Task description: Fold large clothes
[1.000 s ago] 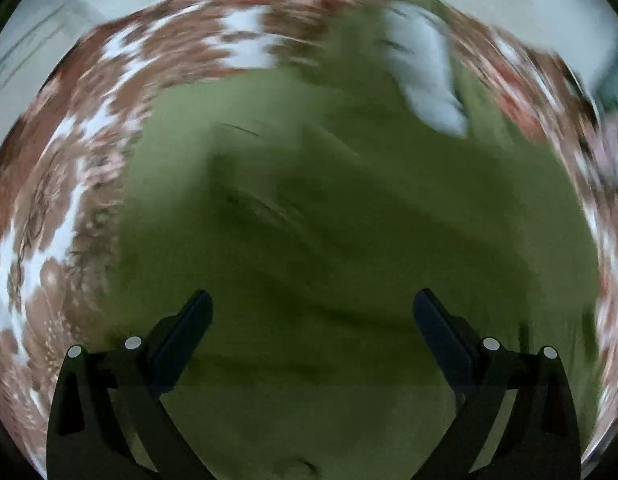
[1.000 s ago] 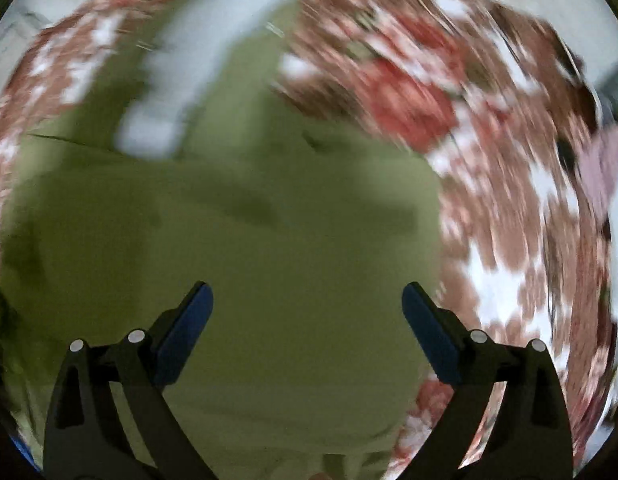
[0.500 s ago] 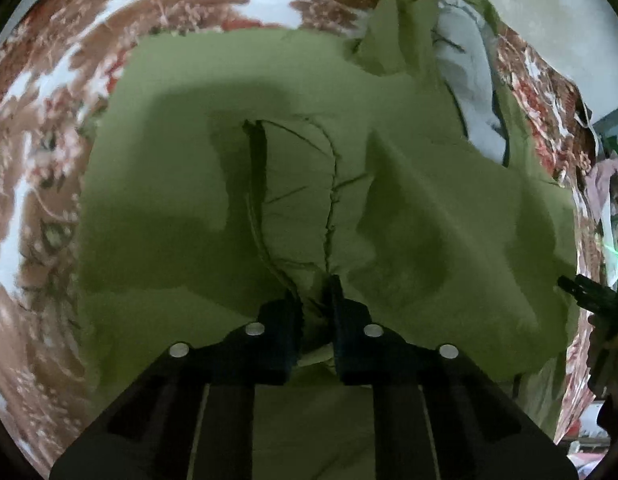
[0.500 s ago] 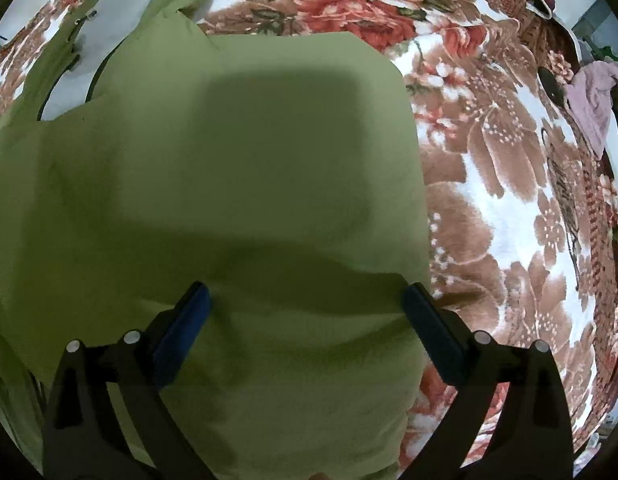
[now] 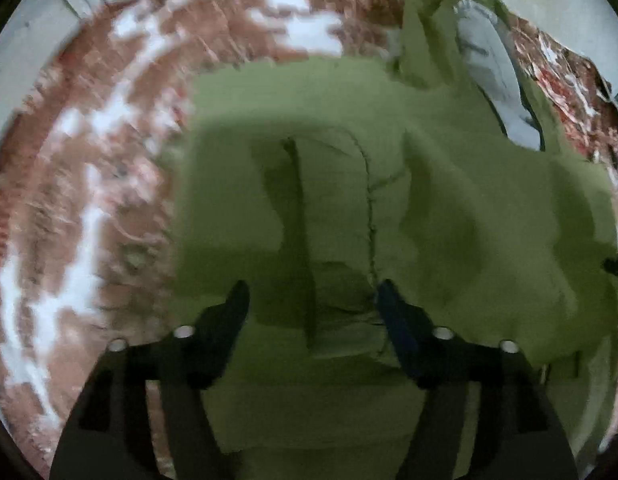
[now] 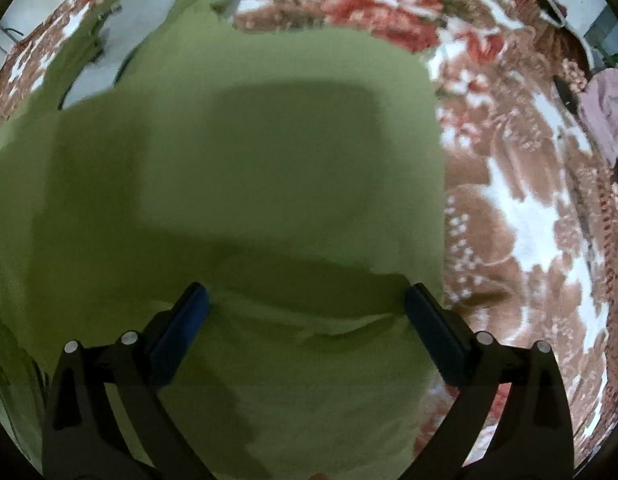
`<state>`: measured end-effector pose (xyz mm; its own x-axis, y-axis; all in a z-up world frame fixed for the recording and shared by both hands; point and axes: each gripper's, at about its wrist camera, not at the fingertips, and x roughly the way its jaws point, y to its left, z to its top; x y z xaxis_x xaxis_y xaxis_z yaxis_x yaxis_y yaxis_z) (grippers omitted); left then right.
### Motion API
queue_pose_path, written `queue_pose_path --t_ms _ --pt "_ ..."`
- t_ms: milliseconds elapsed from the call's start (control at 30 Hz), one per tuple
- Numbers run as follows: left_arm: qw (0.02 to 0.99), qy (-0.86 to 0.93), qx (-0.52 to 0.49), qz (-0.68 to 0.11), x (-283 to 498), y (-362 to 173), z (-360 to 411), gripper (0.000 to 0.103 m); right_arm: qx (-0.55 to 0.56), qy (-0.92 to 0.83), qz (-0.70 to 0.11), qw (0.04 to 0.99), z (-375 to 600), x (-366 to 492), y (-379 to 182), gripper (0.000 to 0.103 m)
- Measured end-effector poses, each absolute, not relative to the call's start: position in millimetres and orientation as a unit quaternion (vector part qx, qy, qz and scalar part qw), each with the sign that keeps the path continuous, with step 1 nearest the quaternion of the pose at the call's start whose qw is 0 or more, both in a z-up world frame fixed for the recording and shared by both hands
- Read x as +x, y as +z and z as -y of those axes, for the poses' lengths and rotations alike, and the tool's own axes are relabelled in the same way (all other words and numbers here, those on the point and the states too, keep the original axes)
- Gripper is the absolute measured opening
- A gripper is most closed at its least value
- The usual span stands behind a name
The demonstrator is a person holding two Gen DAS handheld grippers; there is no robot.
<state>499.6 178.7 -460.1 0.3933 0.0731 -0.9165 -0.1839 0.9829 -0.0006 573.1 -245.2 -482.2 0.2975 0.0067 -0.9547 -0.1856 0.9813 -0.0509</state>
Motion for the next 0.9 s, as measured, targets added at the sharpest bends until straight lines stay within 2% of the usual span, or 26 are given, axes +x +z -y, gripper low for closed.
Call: queue_pose_path --t_ms 33,100,167,233,367,567,733,900 --pt "0.849 0.079 -0.025 -0.521 496 -445 -170 0.081 -0.074 0.072 -0.574 0.812 241 570 -471 0.098" --pt "0.874 0.067 0.005 -0.481 492 -419 -151 0.094 -0.068 0.092 -0.551 0.827 230 567 -453 0.098" --pt "0.883 0.037 0.002 -0.468 498 -407 -129 0.098 -0.046 0.120 -0.532 0.837 209 566 -436 0.098" --pt "0.887 0.016 0.001 -0.462 508 -407 -107 0.098 -0.034 0.144 -0.526 0.838 187 567 -433 0.098" --pt "0.882 0.007 0.016 -0.471 530 -443 -76 0.098 -0.041 0.137 -0.541 0.829 157 580 -461 0.098" --pt "0.854 0.031 0.028 -0.519 539 -512 -84 0.099 -0.075 0.119 -0.547 0.825 160 588 -507 0.098" --pt "0.852 0.024 0.026 -0.523 540 -511 -86 0.098 -0.085 0.111 -0.542 0.828 158 584 -508 0.098" --pt "0.867 0.016 0.002 -0.498 547 -463 -90 0.098 -0.033 0.120 -0.527 0.841 167 597 -467 0.098"
